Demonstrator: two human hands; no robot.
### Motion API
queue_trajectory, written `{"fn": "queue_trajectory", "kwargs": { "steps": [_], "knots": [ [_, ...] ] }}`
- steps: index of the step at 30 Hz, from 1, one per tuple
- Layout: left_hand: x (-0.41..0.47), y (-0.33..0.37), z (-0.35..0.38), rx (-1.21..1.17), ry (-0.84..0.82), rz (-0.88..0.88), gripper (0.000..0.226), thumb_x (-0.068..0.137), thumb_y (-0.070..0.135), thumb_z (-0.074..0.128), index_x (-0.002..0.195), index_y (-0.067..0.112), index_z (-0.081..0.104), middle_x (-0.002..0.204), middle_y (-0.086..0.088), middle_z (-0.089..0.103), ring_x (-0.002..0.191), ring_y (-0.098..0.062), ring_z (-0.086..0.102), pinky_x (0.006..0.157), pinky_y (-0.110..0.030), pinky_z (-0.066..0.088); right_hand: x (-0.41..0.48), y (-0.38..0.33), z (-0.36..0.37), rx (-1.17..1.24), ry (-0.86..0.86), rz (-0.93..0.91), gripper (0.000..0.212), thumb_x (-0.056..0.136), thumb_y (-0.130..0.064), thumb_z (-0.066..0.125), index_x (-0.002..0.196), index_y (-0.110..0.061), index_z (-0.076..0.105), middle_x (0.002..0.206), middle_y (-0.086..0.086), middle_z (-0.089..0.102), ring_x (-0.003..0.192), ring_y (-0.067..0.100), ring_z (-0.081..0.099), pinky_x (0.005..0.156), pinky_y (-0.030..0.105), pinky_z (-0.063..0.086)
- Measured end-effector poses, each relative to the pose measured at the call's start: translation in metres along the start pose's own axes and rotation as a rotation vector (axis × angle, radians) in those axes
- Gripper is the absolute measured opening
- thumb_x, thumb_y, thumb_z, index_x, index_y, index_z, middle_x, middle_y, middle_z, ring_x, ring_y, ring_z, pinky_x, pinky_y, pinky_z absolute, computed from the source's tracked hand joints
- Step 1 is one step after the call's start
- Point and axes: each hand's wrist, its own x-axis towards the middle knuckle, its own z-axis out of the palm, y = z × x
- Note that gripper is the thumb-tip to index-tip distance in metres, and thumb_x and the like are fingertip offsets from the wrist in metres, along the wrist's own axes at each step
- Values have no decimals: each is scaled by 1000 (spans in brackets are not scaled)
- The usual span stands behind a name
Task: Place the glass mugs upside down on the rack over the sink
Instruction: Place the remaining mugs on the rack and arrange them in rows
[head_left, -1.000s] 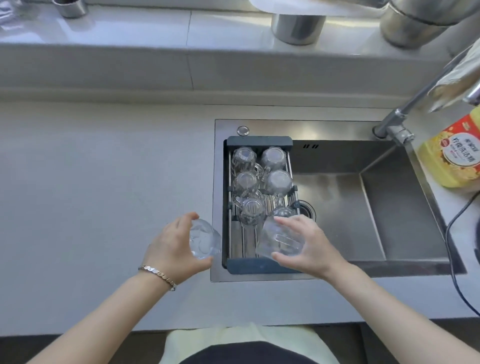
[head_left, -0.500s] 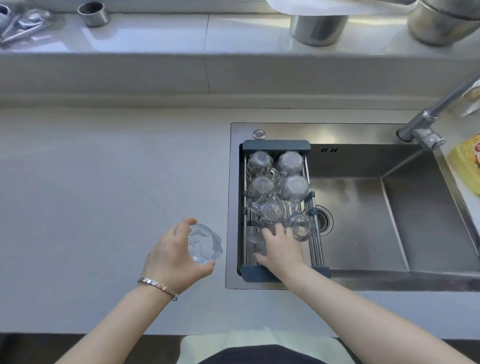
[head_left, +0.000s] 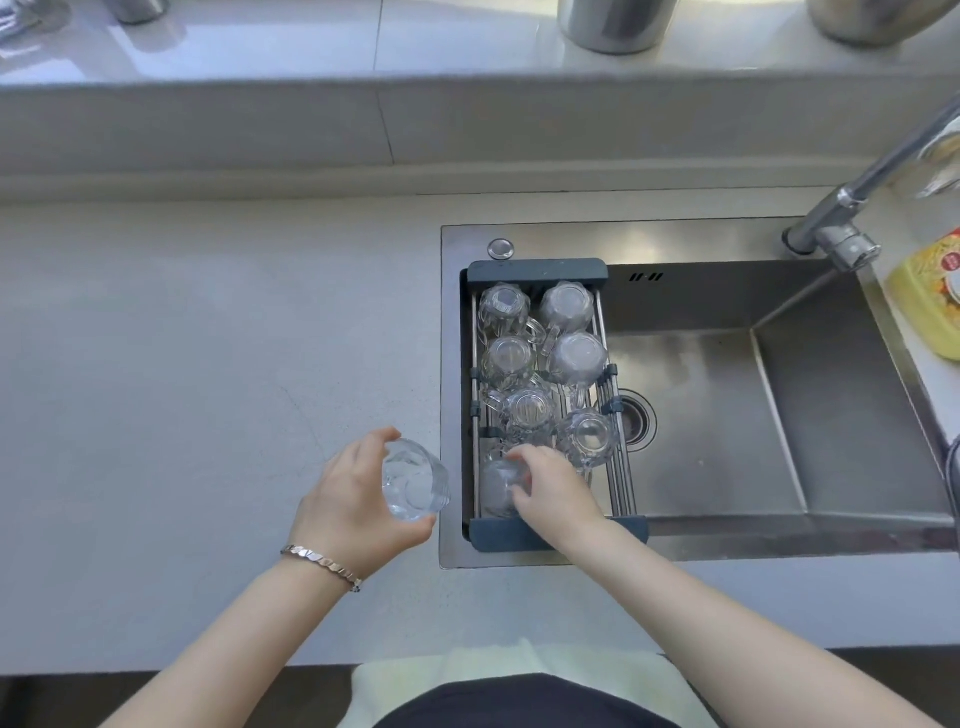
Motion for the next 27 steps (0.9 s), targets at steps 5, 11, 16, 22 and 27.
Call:
{"fn": "queue_trajectory", "kwargs": {
  "steps": [5,11,16,22,27],
  "knots": [
    [4,10,1,18,-10,30,82,62,35,78,131,23,37,125,2,52,118,-17,49,94,-35,47,0,15,-14,-2,-46,126,53,84,-34,61,131,-18,44,131,9,51,118,26,50,96,34,41],
    [4,16,4,38,-24,44,81,62,36,78,130,23,36,125,1,52,116,-17,50,92,-36,48,13,4,2,-130,-41,320,85,73,-64,59,133,-9,35,131,16,50,117,32,53,87,36,48],
    [3,14,4,67,-48,44,80,63,37,77,130,24,35,125,3,52,117,-16,49,90,-33,47,21,3,9,-48,-73,401,76,79,-51,57,136,-6,33,136,19,45,121,34,49,91,35,45],
    [3,10,1,64,-42,31,80,64,38,76,131,25,35,125,4,51,118,-14,49,88,-33,47,18,29,-8,317,-178,355,72,84,-36,59,142,-4,28,148,14,36,131,29,41,106,41,40],
    [4,10,-1,61,-39,29,79,64,38,76,130,25,35,125,5,52,117,-14,49,88,-34,48,18,33,-14,419,-230,366,65,91,-25,52,144,-3,20,154,13,25,139,28,29,112,37,27]
  ]
}}
